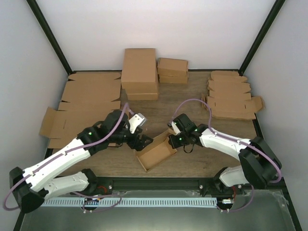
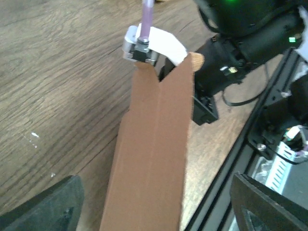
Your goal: Fold the paper box
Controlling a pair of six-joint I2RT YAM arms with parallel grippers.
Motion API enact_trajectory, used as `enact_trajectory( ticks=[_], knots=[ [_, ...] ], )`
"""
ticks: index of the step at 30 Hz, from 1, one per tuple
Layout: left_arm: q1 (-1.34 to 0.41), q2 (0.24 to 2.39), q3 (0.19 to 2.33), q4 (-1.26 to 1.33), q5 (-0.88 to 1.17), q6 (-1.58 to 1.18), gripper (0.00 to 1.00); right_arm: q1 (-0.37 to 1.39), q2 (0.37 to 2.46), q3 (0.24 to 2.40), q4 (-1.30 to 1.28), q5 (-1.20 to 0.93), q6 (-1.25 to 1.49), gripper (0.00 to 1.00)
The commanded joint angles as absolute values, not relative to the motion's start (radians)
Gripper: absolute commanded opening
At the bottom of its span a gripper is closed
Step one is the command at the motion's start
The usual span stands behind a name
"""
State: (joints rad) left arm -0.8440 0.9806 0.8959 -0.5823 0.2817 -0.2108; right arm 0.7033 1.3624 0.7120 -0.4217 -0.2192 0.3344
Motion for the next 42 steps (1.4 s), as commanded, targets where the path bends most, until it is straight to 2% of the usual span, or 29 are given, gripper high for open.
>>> enact_trajectory(
  ticks=[1, 7, 10, 17, 23, 29, 32, 35, 38, 42],
  knots=[
    [-0.860, 1.059, 0.952, -0.605, 0.202, -0.120, 0.82, 0.697, 1.383, 0.761, -0.399, -0.232, 0.312, 0.01],
    [-0.869, 1.158, 0.976, -0.628, 0.188, -0.104, 0.68, 0.696, 1.400, 0.755, -0.386, -0.226, 0.308, 0.02],
    [-0.870, 1.176, 0.982, -0.636, 0.157, -0.111, 0.52, 0.696, 1.398, 0.748, -0.379, -0.215, 0.307, 0.06],
    [-0.852, 1.173, 0.961, -0.628, 0.147, -0.169, 0.25, 0.697, 1.383, 0.718, -0.355, -0.210, 0.326, 0.08],
    [-0.815, 1.155, 0.948, -0.596, 0.252, -0.225, 0.13, 0.696, 1.375, 0.696, -0.336, -0.197, 0.352, 0.12],
    [-0.780, 1.148, 0.924, -0.565, 0.356, -0.248, 0.08, 0.697, 1.312, 0.651, -0.298, -0.164, 0.395, 0.25],
    [-0.775, 1.164, 0.919, -0.562, 0.373, -0.244, 0.06, 0.696, 1.260, 0.623, -0.272, -0.150, 0.412, 0.27],
    [-0.767, 1.177, 0.920, -0.561, 0.380, -0.244, 0.04, 0.696, 1.216, 0.597, -0.256, -0.146, 0.427, 0.35],
    [-0.762, 1.184, 0.922, -0.558, 0.385, -0.239, 0.04, 0.716, 1.206, 0.586, -0.257, -0.145, 0.398, 0.34],
    [-0.753, 1.194, 0.933, -0.558, 0.386, -0.236, 0.04, 0.790, 1.230, 0.593, -0.294, -0.042, 0.375, 0.32]
  ],
)
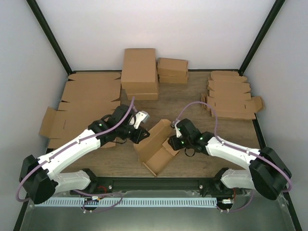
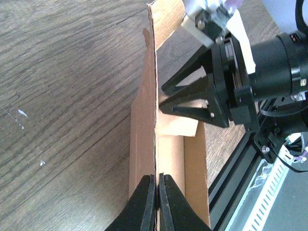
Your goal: Fold the paper box
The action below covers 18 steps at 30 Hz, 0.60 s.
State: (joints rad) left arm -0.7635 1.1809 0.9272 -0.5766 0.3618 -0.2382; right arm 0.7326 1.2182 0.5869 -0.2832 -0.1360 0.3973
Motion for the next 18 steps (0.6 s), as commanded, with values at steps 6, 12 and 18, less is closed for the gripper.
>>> enact_trajectory(
  ticks=[6, 12, 18],
  knots=[
    [-0.735, 1.221, 0.951, -0.562, 0.399, -0.211, 0.04, 0.855, 1.233, 0.565, -0.282, 0.056, 0.442, 0.35],
    [-0.720, 1.259, 0.981, -0.581, 0.417, -0.170, 0.04, 0.891, 1.249, 0.587, -0.323, 0.145, 0.479, 0.44],
    [-0.713, 1.283, 1.006, -0.584, 0.424, -0.153, 0.04, 0.916, 1.266, 0.596, -0.377, 0.132, 0.524, 0.41]
  ],
)
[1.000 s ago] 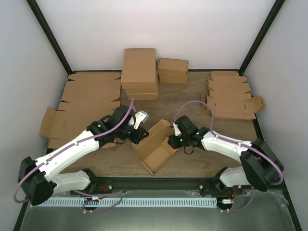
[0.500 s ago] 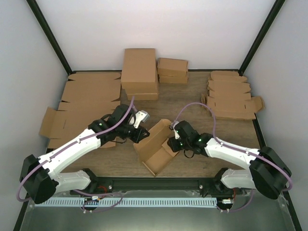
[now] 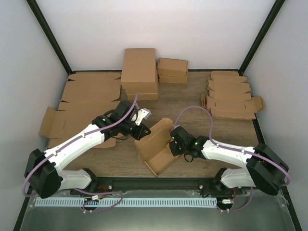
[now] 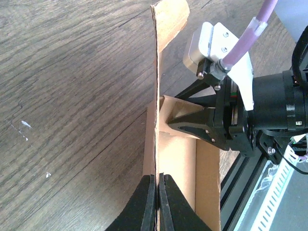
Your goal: Fold the paper box
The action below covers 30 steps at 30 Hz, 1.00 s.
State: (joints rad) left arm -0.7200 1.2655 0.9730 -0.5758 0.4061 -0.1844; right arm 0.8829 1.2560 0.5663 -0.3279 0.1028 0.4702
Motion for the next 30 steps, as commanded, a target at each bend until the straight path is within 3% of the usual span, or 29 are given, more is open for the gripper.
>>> enact_trajectory(
  ticks=[1, 6, 11, 15, 22, 30],
  knots=[
    [-0.712, 1.287, 1.010, -0.585, 0.426, -0.151, 0.04, 0.927, 1.262, 0.597, -0.386, 0.137, 0.538, 0.41],
    [-0.711, 1.300, 1.031, -0.589, 0.430, -0.127, 0.04, 0.976, 1.265, 0.602, -0.434, 0.201, 0.603, 0.29],
    [-0.710, 1.305, 1.047, -0.597, 0.434, -0.117, 0.04, 1.005, 1.311, 0.628, -0.469, 0.258, 0.616, 0.25],
    [-0.712, 1.302, 1.052, -0.598, 0.430, -0.111, 0.04, 1.044, 1.375, 0.674, -0.534, 0.337, 0.651, 0.03],
    [-0.711, 1.306, 1.056, -0.601, 0.439, -0.110, 0.07, 1.128, 1.498, 0.745, -0.655, 0.479, 0.753, 0.04],
    [-0.711, 1.282, 1.049, -0.600, 0.442, -0.115, 0.25, 1.139, 1.439, 0.733, -0.557, 0.398, 0.769, 0.25]
  ],
)
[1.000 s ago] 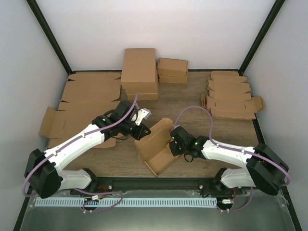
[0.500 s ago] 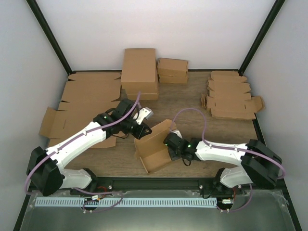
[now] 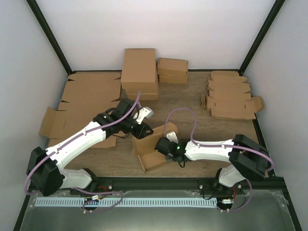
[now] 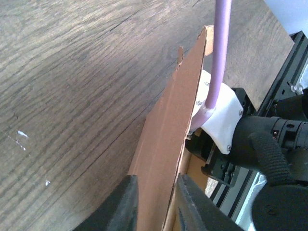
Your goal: Fold the paper box
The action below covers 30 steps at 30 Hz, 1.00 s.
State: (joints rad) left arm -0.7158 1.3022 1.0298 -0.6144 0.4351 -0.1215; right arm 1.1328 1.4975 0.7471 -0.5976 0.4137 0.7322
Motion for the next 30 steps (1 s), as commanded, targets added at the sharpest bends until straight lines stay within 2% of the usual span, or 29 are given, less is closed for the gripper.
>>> enact_trajectory(
  ticks=[1, 4, 7, 10, 19, 25, 30],
  knots=[
    [-0.711, 1.276, 1.047, -0.601, 0.440, -0.115, 0.30, 1.139, 1.416, 0.726, -0.537, 0.384, 0.766, 0.26],
    [-0.712, 1.261, 1.049, -0.607, 0.431, -0.116, 0.44, 1.138, 1.371, 0.718, -0.518, 0.363, 0.762, 0.29],
    [-0.711, 1.240, 1.053, -0.609, 0.419, -0.130, 0.61, 1.138, 1.360, 0.721, -0.526, 0.369, 0.764, 0.29],
    [-0.711, 1.200, 1.062, -0.617, 0.376, -0.161, 0.72, 1.138, 1.365, 0.721, -0.528, 0.385, 0.771, 0.18],
    [-0.710, 1.000, 1.063, -0.702, 0.087, -0.301, 0.84, 1.064, 1.348, 0.731, -0.498, 0.385, 0.775, 0.01],
    [-0.711, 0.810, 0.947, -0.633, 0.000, -0.424, 0.90, 0.964, 1.359, 0.760, -0.470, 0.410, 0.799, 0.01],
    [-0.711, 0.815, 0.851, -0.593, -0.027, -0.461, 0.90, 0.884, 1.396, 0.800, -0.417, 0.385, 0.753, 0.02]
  ],
)
